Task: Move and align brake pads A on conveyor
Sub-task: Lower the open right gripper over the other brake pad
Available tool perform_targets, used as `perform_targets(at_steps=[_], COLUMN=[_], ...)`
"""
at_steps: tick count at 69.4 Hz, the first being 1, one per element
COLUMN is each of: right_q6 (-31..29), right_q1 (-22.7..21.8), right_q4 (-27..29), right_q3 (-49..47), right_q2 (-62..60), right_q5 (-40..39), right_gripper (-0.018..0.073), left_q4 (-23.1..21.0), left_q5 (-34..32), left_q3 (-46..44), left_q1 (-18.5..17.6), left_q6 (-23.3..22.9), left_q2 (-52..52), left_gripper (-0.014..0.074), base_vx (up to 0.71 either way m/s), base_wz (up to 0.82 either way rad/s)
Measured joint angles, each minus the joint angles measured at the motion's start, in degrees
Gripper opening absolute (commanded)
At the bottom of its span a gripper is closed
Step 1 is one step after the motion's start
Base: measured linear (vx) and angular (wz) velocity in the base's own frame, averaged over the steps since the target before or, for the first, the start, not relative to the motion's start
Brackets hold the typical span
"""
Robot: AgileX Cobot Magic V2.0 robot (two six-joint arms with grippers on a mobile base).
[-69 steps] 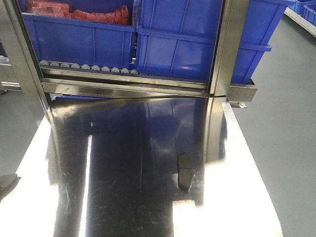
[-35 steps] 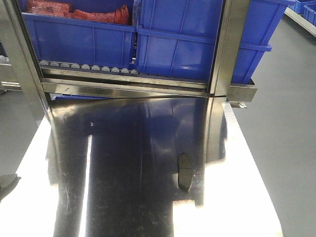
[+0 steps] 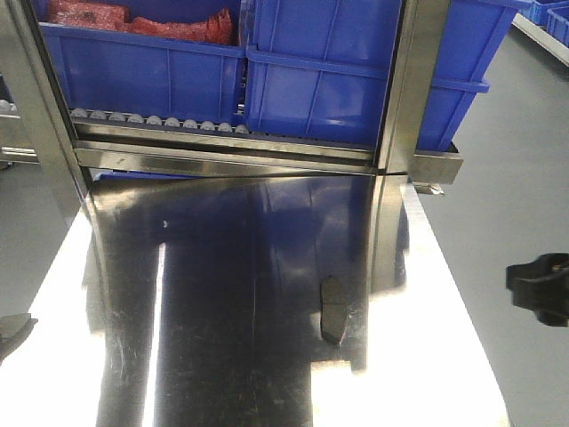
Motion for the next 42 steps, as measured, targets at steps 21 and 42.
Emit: perform_targets(at_steps=[21, 42], right_q6=[-2.0, -0.6], right_q1=[0.6, 14.2], right_q4=[3.6, 5.5], right_q3=[-8.7, -18.2], right_q2=[16.5, 29.5], right_q5=[9.2, 9.1], right_gripper=[0.0450, 0.0450], left_q4=[0.0, 0.0], left_q5=[0.0, 0.0], left_q3=[0.0, 0.0], left_q1=[0.0, 0.0], left_q6=[0.0, 0.0], left_q2=[0.0, 0.0], left_gripper=[-0.0006, -0.0006], base_vx=[0.00, 0.00], base_wz=[0.00, 0.00])
